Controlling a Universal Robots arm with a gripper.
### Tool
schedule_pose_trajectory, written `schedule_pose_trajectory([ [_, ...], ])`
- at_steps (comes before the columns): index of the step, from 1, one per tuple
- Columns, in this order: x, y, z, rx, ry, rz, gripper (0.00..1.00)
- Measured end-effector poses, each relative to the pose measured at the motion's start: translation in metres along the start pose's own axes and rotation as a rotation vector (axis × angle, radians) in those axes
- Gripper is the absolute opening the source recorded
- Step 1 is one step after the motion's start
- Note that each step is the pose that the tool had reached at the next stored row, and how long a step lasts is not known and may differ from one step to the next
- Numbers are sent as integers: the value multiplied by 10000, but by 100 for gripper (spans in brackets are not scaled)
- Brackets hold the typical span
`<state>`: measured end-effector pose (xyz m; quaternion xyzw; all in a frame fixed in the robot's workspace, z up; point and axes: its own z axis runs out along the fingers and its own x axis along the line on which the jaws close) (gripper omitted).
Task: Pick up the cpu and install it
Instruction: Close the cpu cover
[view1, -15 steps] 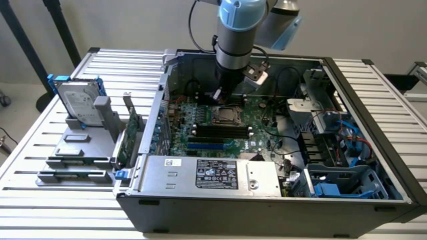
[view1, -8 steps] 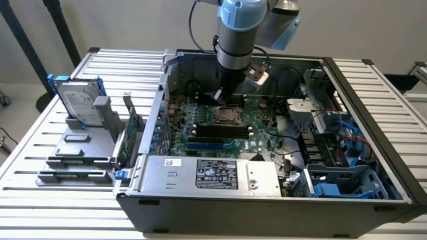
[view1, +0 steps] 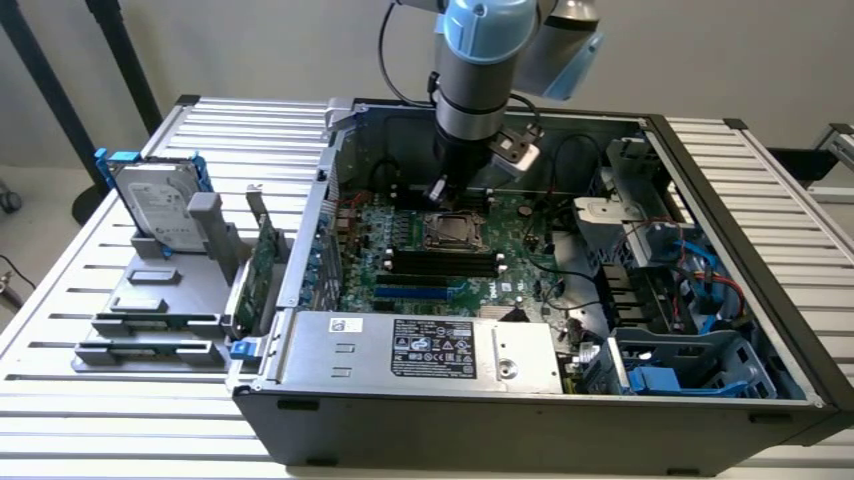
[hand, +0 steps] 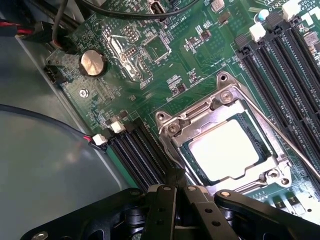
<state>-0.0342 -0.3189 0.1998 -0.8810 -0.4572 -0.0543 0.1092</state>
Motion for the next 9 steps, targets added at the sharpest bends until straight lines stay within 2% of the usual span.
schedule_pose_trajectory([
  [9, 13, 21, 5, -27, -38, 0, 11],
])
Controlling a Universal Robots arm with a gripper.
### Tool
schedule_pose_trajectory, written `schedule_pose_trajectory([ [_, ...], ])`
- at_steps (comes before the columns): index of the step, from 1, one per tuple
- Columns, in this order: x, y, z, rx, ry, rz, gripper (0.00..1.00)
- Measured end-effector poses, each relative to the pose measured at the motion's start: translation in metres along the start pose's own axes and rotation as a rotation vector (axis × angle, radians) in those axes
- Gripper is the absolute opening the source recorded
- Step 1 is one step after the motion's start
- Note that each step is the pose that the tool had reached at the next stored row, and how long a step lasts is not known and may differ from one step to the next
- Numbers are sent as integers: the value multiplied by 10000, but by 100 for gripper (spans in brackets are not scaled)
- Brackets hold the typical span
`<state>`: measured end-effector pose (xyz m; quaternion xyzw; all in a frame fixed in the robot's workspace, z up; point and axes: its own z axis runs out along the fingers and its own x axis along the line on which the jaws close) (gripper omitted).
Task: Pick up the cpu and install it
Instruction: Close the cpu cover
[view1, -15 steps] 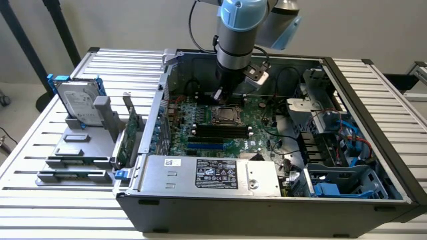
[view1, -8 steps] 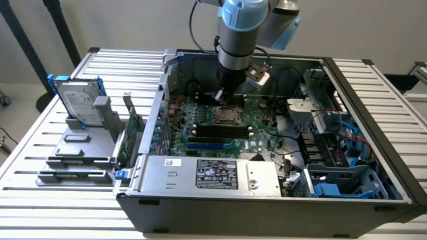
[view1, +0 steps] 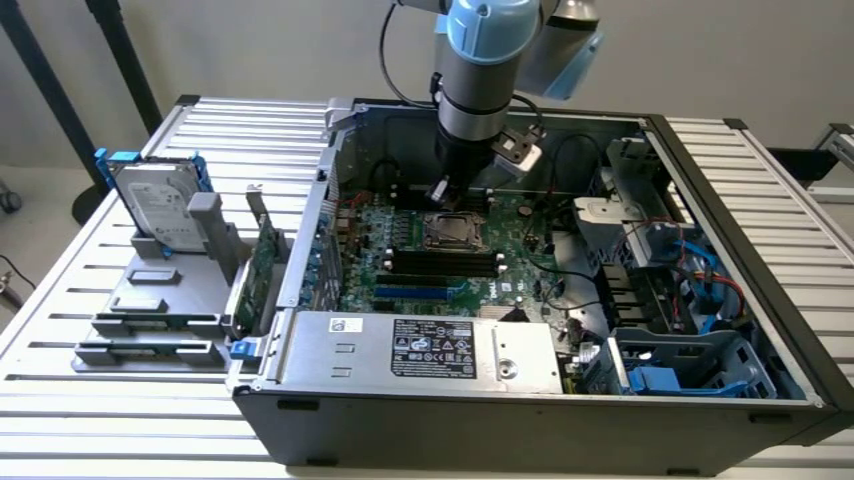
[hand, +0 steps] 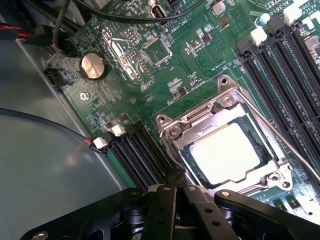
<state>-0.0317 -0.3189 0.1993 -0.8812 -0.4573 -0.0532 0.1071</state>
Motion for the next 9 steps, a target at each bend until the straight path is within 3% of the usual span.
schedule_pose_trajectory([
  [9, 20, 30, 4, -9, -14, 0, 11],
])
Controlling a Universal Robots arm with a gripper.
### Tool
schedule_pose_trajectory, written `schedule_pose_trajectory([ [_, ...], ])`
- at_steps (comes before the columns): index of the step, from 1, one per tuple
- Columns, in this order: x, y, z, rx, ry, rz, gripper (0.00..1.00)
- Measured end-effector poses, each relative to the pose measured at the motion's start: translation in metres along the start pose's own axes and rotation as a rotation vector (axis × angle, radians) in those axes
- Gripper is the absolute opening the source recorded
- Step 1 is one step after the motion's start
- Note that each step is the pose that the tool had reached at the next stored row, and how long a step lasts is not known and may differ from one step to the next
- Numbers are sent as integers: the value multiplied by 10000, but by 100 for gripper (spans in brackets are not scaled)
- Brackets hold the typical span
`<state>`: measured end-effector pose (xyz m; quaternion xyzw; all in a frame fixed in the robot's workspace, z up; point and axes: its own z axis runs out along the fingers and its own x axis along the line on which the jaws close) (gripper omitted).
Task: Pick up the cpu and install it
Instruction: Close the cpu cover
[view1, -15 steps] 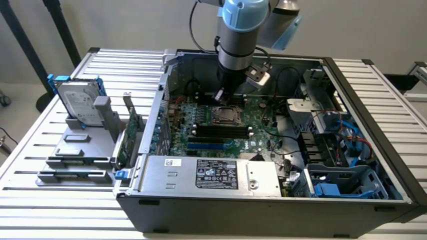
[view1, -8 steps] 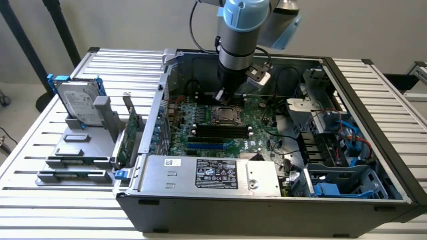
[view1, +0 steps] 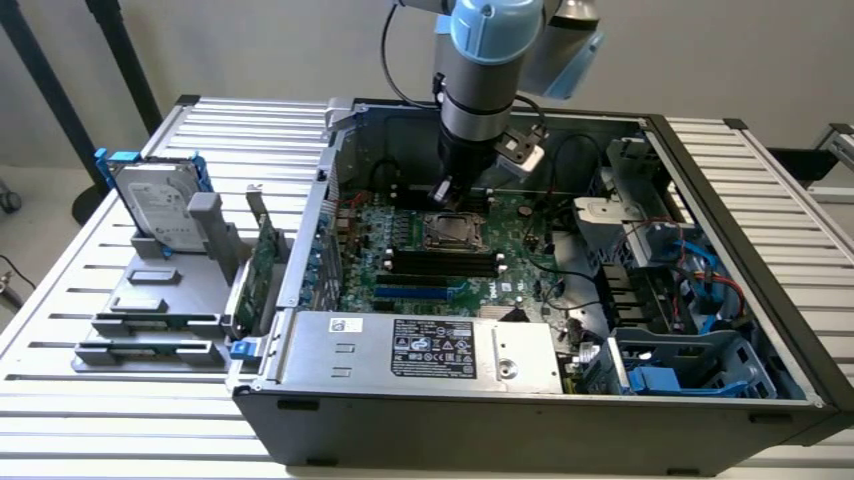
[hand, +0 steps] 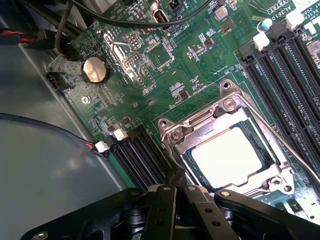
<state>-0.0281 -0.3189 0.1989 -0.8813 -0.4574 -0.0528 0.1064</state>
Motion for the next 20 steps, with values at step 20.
schedule_pose_trajectory([
  [20, 45, 77, 11, 1, 4, 0, 11],
])
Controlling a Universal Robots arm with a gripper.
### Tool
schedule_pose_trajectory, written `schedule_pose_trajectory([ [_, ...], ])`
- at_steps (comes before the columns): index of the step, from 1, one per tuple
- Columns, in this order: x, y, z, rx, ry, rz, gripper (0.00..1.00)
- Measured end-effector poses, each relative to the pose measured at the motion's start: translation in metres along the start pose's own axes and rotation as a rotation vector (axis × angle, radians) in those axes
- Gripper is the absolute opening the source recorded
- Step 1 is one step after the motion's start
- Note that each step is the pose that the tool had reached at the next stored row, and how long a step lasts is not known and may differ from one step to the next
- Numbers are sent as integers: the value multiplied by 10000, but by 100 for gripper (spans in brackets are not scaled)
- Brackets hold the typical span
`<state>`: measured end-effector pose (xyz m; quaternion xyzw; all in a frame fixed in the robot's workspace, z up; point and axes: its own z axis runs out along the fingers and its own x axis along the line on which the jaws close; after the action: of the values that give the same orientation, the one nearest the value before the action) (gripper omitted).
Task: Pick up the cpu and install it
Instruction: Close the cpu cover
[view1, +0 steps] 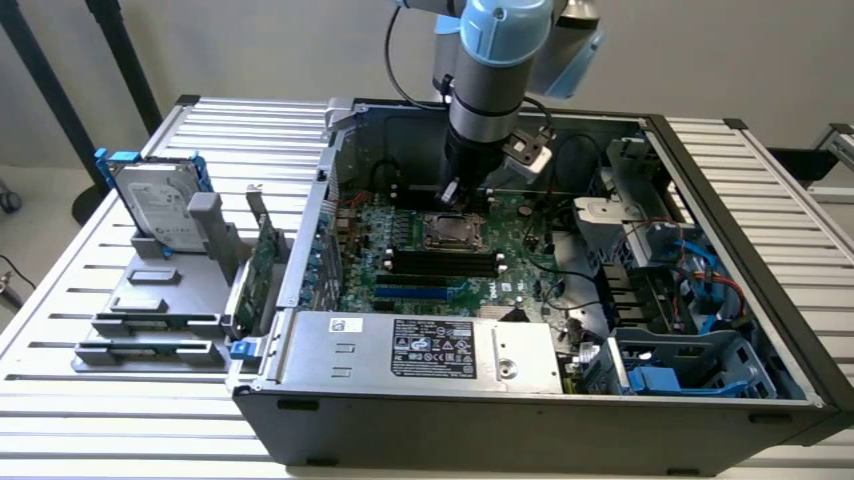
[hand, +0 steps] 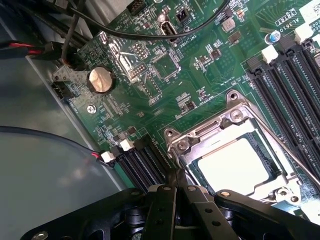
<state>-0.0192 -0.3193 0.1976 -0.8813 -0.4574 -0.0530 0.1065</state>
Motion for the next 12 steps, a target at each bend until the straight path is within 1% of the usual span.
schedule_pose_trajectory([
  [3, -6, 7, -3, 14, 20, 0, 11],
  [6, -13, 14, -6, 45, 62, 0, 11],
  [12, -25, 26, -10, 136, 191, 0, 11],
])
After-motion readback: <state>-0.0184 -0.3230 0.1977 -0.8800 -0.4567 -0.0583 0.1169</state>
